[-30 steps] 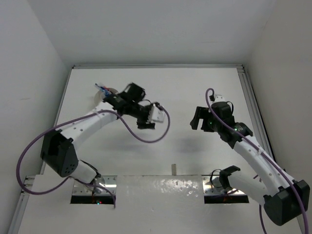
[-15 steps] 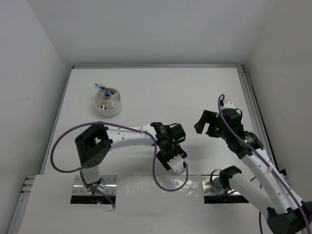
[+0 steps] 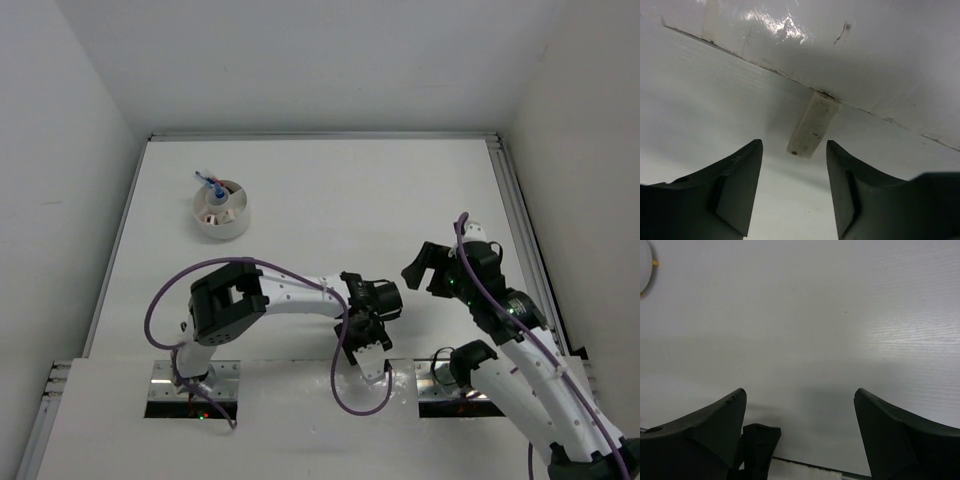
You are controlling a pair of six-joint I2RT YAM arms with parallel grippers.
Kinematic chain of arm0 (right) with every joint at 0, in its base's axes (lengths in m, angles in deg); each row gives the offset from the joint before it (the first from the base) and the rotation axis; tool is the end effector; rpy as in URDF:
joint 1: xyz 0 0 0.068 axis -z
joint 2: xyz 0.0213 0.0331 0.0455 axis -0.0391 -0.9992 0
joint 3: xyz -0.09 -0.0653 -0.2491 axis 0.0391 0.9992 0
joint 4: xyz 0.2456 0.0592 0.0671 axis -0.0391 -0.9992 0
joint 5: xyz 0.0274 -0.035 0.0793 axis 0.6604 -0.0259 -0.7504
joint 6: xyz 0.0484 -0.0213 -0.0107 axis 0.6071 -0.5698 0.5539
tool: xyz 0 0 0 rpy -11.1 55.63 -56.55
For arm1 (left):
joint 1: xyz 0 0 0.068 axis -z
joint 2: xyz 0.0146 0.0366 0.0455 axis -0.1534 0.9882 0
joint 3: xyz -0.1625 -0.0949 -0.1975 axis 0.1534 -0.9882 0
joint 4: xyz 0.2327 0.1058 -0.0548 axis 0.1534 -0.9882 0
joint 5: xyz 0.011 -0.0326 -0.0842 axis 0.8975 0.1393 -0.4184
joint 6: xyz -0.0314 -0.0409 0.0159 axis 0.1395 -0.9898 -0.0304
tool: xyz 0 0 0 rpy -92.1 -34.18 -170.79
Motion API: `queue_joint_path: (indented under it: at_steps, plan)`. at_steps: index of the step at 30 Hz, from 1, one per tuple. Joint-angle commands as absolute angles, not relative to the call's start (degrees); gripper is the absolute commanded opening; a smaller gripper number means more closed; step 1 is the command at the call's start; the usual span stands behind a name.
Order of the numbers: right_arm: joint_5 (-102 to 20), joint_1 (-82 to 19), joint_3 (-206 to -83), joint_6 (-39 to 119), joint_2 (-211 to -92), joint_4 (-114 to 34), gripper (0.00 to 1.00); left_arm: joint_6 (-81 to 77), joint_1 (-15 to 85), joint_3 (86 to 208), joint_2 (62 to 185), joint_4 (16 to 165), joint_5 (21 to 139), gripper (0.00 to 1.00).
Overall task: Sort the stationery into containers
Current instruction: Pick up the stationery from the corner of the board.
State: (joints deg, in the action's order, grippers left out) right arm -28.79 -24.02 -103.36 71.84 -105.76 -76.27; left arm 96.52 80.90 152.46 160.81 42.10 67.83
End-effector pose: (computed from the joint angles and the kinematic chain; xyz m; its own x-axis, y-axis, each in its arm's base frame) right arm 0.1280 0.0483 0.2557 -0.6360 0.4169 -0.6493 0.1058 0.8806 0.4619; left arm 0.1031 -0.3587 0.1615 0.8926 0.2848 -0.3495 0.3500 -0.9264 0.1389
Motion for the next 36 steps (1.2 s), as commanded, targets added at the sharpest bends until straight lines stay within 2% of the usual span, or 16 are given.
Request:
queue_joint_path:
  at_steps: [1, 6, 8, 12, 13, 14, 19, 25, 29, 33, 36]
  plan:
    - [-28.8, -23.8, -102.1, 73.1, -104.1, -76.4, 0.86, 100.6, 81.7, 155.0, 162.5, 40.5, 69.3, 0.48]
    - [-27.2, -23.9, -102.0, 73.0, -102.7, -77.6, 0.86, 105.0, 82.4, 152.9, 163.5, 38.2, 70.3, 0.42]
    - [-27.0, -23.8, -102.2, 72.6, -102.6, -77.9, 0.86, 105.5, 82.4, 152.2, 163.5, 38.2, 70.4, 0.35]
    - [-26.1, -23.9, -101.9, 72.5, -102.3, -78.6, 0.86, 105.0, 82.5, 152.8, 164.7, 38.1, 68.6, 0.15]
    - [-25.9, -23.8, -101.6, 72.8, -102.2, -78.6, 0.86, 103.8, 82.5, 152.8, 164.8, 38.4, 68.1, 0.05]
    - [-26.0, -23.9, -101.4, 73.0, -102.0, -78.4, 0.86, 101.3, 82.4, 152.9, 164.7, 39.6, 67.7, 0.0]
    - [-25.9, -23.8, -100.9, 73.2, -102.1, -77.9, 0.86, 88.1, 79.7, 156.0, 163.3, 42.7, 66.1, 0.0]
    - [-26.8, -23.9, -103.0, 72.5, -107.3, -74.8, 0.86, 75.5, 67.3, 154.7, 151.4, 47.2, 64.3, 0.0]
    - [-27.2, -23.9, -106.0, 72.0, -113.1, -70.8, 0.86, 68.3, 55.3, 152.2, 145.0, 48.4, 64.6, 0.0]
    - [-27.6, -23.9, -110.8, 70.9, -120.8, -64.1, 0.86, 53.5, 41.1, 152.3, 141.2, 49.9, 58.7, 0.0]
    - [-28.9, -24.0, -114.4, 69.5, -127.1, -60.8, 0.86, 42.8, 31.2, 152.3, 138.2, 53.7, 60.0, 0.0]
